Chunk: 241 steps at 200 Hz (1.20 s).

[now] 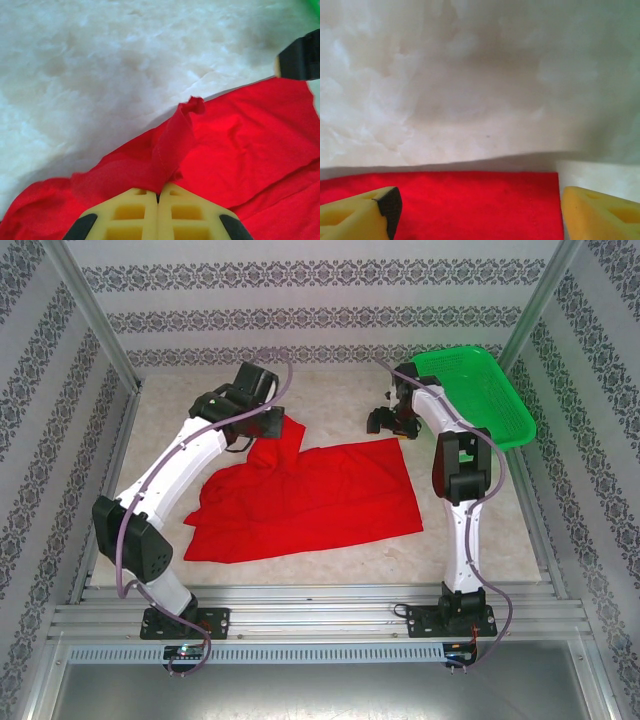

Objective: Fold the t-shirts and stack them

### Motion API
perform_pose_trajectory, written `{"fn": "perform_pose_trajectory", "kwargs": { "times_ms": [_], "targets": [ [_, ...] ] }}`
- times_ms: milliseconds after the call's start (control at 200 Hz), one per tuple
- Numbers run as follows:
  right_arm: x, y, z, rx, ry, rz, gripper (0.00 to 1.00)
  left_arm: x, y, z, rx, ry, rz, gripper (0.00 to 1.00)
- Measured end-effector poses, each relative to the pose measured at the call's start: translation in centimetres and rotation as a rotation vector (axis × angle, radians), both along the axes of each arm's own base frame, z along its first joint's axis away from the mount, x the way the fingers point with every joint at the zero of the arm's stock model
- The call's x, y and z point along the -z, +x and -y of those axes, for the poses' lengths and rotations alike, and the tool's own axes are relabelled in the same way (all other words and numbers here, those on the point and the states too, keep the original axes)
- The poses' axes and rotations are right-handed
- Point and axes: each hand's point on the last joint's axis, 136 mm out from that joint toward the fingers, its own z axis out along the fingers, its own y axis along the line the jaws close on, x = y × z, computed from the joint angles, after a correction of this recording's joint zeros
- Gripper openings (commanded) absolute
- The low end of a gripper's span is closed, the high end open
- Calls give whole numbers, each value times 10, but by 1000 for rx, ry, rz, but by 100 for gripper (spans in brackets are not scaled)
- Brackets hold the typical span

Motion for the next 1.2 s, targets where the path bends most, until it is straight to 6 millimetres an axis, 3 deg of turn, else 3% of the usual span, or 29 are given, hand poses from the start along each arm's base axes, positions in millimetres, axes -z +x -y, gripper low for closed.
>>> {"fn": "perform_pose_trajectory", "kwargs": {
  "times_ms": [270, 560, 709, 1149, 1204],
  "targets": [
    [8, -7, 15, 0, -105, -37, 79, 1, 5, -42, -94, 19, 0, 0],
    [18, -10, 7, -33, -121, -57, 70, -8, 14, -55, -75, 51, 30, 0],
    [27, -11, 4, -50, -145, -76, 59, -17, 25, -65, -78, 63, 55, 0],
    [23, -1, 10, -48, -193, -66, 0, -10, 49, -98, -74, 136, 61, 0],
    [20, 2, 12, -41, -195, -59, 0, -12, 52, -104, -76, 144, 69, 0]
  ]
}}
